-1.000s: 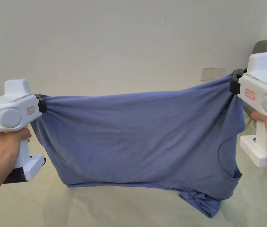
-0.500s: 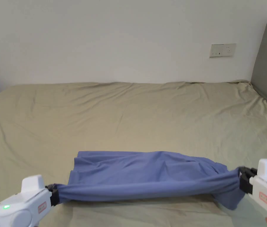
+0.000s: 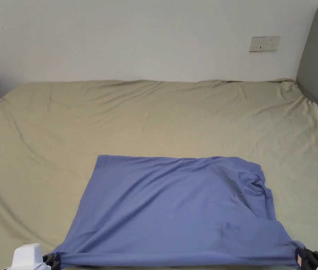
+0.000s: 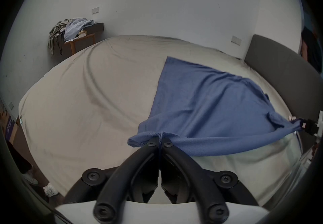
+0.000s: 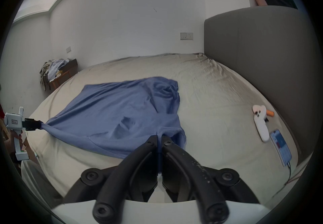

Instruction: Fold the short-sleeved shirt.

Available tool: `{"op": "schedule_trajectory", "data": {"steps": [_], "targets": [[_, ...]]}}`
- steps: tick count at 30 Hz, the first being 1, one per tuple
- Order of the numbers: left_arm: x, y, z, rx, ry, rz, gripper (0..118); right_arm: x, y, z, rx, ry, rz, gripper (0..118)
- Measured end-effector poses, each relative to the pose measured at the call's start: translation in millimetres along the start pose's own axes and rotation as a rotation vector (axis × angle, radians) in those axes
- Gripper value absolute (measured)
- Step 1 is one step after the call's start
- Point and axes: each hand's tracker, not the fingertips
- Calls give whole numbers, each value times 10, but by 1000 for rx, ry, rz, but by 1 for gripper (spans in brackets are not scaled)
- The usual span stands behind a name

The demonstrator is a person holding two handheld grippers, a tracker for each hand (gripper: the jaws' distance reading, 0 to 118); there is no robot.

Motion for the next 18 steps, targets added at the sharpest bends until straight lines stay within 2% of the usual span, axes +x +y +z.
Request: {"op": "schedule_trajectory", "data": {"steps": [5, 8, 12, 14, 15, 16, 17, 18], "targets": [[7, -297, -32, -90, 29, -29, 0, 13, -410, -9, -157, -60, -84, 5], [28, -409, -142, -152, 54, -44, 0, 26, -630, -226, -285, -85, -164, 5], [29, -420, -135, -149, 51, -29, 3, -24, -772, -355, -324, -103, -183, 5], [12, -365, -119, -171, 47, -4, 26, -56, -693, -313, -324, -116, -181, 10], [11, -327, -91, -189, 42, 30, 50, -76, -633, -294, -331, -116, -169, 21], [9, -271, -50, -181, 33, 71, 87, -121, -544, -225, -314, -111, -152, 48], [18, -203, 5, -167, 18, 94, 109, -151, -453, -159, -265, -109, -132, 72], [25, -125, 79, -131, -6, 103, 118, -182, -337, -91, -217, -112, -116, 90]]}}
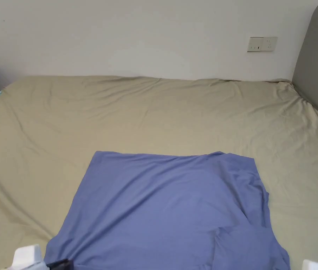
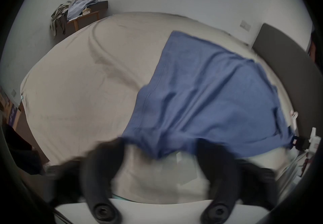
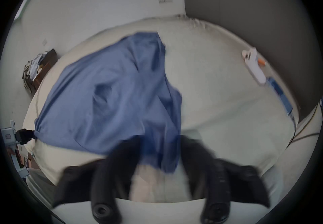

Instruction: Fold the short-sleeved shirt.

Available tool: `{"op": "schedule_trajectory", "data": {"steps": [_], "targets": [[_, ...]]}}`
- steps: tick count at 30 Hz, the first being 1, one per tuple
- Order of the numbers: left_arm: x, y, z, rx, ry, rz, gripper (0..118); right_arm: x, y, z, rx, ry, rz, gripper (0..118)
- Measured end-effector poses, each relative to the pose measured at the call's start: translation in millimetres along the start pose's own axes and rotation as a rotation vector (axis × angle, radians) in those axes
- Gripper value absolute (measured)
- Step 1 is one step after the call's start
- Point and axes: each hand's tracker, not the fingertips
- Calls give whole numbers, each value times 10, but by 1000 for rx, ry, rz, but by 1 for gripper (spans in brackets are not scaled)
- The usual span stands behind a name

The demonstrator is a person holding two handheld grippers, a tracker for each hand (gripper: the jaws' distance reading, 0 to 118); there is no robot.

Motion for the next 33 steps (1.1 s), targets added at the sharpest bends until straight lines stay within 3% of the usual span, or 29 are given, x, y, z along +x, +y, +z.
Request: {"op": "schedule_trajectory", "data": {"steps": [1, 2, 6, 13, 15, 16, 17, 18, 19, 20, 21, 22, 26, 30, 33], "targets": [[57, 81, 125, 77, -30, 2, 118, -41, 118, 111, 67, 8, 16, 107], [117, 158, 240, 150, -50, -1, 118, -82, 247, 218, 123, 9, 23, 111], [468, 562, 742, 400, -91, -58, 118, -278, 719, 717, 403, 9, 55, 111], [979, 846, 1219, 753, -118, -169, 117, -629, 1042, 1222, 664, -60, 147, 111], [1050, 828, 1249, 765, -102, -183, 107, -692, 1054, 1257, 694, -86, 178, 111], [1075, 836, 1235, 773, -97, -180, 93, -718, 1050, 1273, 701, -89, 195, 110], [1096, 835, 1240, 773, -93, -187, 79, -744, 1047, 1276, 702, -99, 205, 106], [1111, 827, 1242, 777, -95, -195, 58, -761, 1038, 1281, 703, -102, 207, 95], [1125, 826, 1240, 786, -92, -212, 24, -772, 1020, 1291, 711, -98, 209, 67], [1130, 823, 1231, 787, -92, -220, 1, -777, 1014, 1292, 713, -95, 212, 38], [1135, 819, 1218, 787, -91, -226, 0, -788, 1010, 1287, 712, -96, 218, 8], [1134, 819, 1214, 777, -92, -233, 0, -778, 1009, 1267, 711, -102, 222, 2], [1070, 811, 1170, 712, -78, -226, 0, -747, 1017, 1254, 714, -94, 211, 2], [886, 830, 986, 438, -20, -222, 0, -706, 1026, 1234, 702, -91, 212, 2], [631, 733, 767, 261, -54, -191, 0, -682, 1034, 1194, 688, -86, 209, 2]]}}
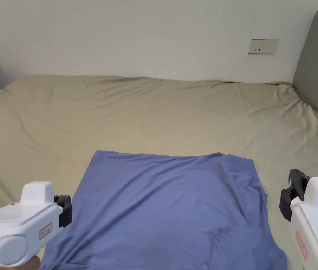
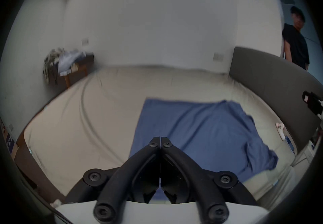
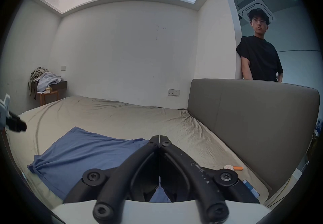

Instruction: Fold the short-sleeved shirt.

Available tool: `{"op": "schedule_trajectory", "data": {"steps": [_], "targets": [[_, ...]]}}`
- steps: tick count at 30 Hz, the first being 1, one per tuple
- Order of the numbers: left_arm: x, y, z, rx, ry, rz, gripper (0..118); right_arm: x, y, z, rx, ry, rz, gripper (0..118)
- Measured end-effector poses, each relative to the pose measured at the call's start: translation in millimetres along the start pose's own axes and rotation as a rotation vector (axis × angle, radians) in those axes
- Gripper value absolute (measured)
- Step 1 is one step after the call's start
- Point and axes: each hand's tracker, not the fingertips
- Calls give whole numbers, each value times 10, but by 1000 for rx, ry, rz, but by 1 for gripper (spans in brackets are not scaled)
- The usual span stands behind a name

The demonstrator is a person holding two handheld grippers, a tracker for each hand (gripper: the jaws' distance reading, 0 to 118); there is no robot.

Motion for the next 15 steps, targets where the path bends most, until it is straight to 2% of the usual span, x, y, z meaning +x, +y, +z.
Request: {"op": "schedule_trajectory", "data": {"steps": [4, 5, 6, 10, 11, 12, 14, 15], "targets": [[-280, -340, -230, -195, -23, 2, 1, -3, -57, -16, -22, 2, -2, 2], [-339, -420, -272, -215, -30, 27, 7, -10, -78, -3, -25, 1, -2, 2], [-406, -510, -330, -247, -41, 39, 21, -10, -97, -10, -31, 1, -3, 2], [-545, -825, -521, -293, 22, 77, 108, -17, -170, -18, -62, 5, -8, 2], [-554, -881, -552, -292, 32, 83, 112, -15, -186, -22, -68, 6, -9, 2], [-560, -928, -571, -293, 37, 83, 110, -13, -202, -27, -75, 7, -8, 2], [-562, -1026, -630, -301, 33, 66, 97, -3, -247, -19, -87, 2, -6, 2], [-552, -1067, -656, -311, 32, 53, 86, 4, -266, -22, -94, -1, -6, 2]]}}
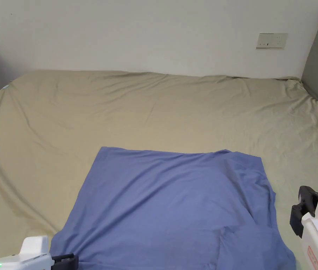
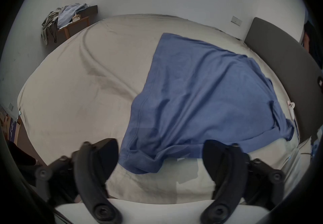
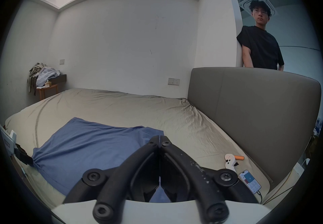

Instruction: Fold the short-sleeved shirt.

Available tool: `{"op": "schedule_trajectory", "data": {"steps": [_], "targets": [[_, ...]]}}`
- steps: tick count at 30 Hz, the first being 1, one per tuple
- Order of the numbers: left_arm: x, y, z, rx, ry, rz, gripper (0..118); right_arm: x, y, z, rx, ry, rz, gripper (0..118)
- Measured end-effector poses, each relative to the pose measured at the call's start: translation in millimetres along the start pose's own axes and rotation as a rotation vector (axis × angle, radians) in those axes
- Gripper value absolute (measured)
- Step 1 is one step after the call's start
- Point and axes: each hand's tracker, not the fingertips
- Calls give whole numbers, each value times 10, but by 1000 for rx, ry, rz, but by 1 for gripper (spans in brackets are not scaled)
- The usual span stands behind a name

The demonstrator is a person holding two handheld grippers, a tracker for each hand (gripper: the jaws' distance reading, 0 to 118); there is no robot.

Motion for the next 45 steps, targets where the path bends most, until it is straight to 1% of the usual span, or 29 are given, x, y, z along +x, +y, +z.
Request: {"op": "schedule_trajectory", "data": {"steps": [2, 3, 4, 5, 6, 7, 9, 10, 12, 13, 15, 17, 18, 19, 20, 21, 22, 23, 24, 25, 27, 30, 32, 35, 39, 45], "targets": [[7, -41, -65, -26, -4, -25, 30, 25, -46, 3, -15, -3, -3, 2], [15, -66, -99, -28, -2, -29, 7, 39, -81, 3, -26, -9, -7, 2], [34, -92, -113, -30, -2, -42, 4, 62, -130, -4, -42, -15, -10, 2], [61, -108, -94, -23, -1, -46, 3, 88, -184, -13, -74, -18, -16, 4], [80, -111, -79, -13, 7, -50, 3, 117, -248, -25, -112, -21, -26, 12], [92, -105, -63, -9, 5, -47, 2, 144, -326, -49, -156, -35, -32, 30], [92, -88, -23, 5, 2, -38, 2, 196, -531, -143, -282, -15, -56, 61], [97, -78, 10, 19, -1, -29, 2, 240, -672, -194, -337, -15, -83, 79], [117, -37, 88, 26, -10, -26, 2, 266, -918, -314, -459, -9, -123, 103], [131, -27, 112, 36, -9, -27, 2, 270, -1062, -379, -508, -6, -140, 110], [154, 0, 143, 40, -11, -31, 2, 269, -1294, -477, -589, 3, -167, 109], [131, 22, 113, 47, -19, -27, 2, 237, -1478, -546, -658, 23, -177, 109], [138, 31, 116, 47, -21, -25, 2, 229, -1585, -586, -673, 33, -168, 109], [145, 38, 117, 47, -22, -26, 2, 216, -1635, -610, -683, 39, -166, 106], [146, 47, 114, 47, -20, -27, 2, 204, -1674, -635, -690, 55, -160, 97], [147, 52, 116, 48, -20, -28, 2, 201, -1695, -653, -692, 70, -158, 80], [149, 59, 118, 46, -19, -27, 2, 197, -1739, -654, -689, 103, -173, 47], [148, 64, 123, 47, -20, -24, 2, 202, -1740, -663, -692, 146, -193, 25], [139, 75, 126, 48, -21, -20, 2, 202, -1704, -643, -681, 156, -219, 13], [136, 93, 140, 51, -21, -17, 2, 203, -1650, -606, -657, 127, -220, 10], [129, 153, 181, 66, -23, -1, 2, 198, -1506, -518, -608, 126, -193, 9], [135, 352, 256, 109, -38, 15, 2, 229, -1205, -485, -516, 134, -204, 9], [164, 574, 294, 150, -42, 10, 2, 228, -958, -540, -447, 129, -186, 9], [214, 939, 258, 192, -43, 9, 2, 202, -649, -733, -392, 129, -193, 9], [318, 1396, 24, 212, -19, -18, 2, 135, -397, -1178, -377, 113, -172, 9], [483, 1885, -696, 140, 17, -66, 2, 21, -384, -2040, -456, 79, -153, 9]]}}
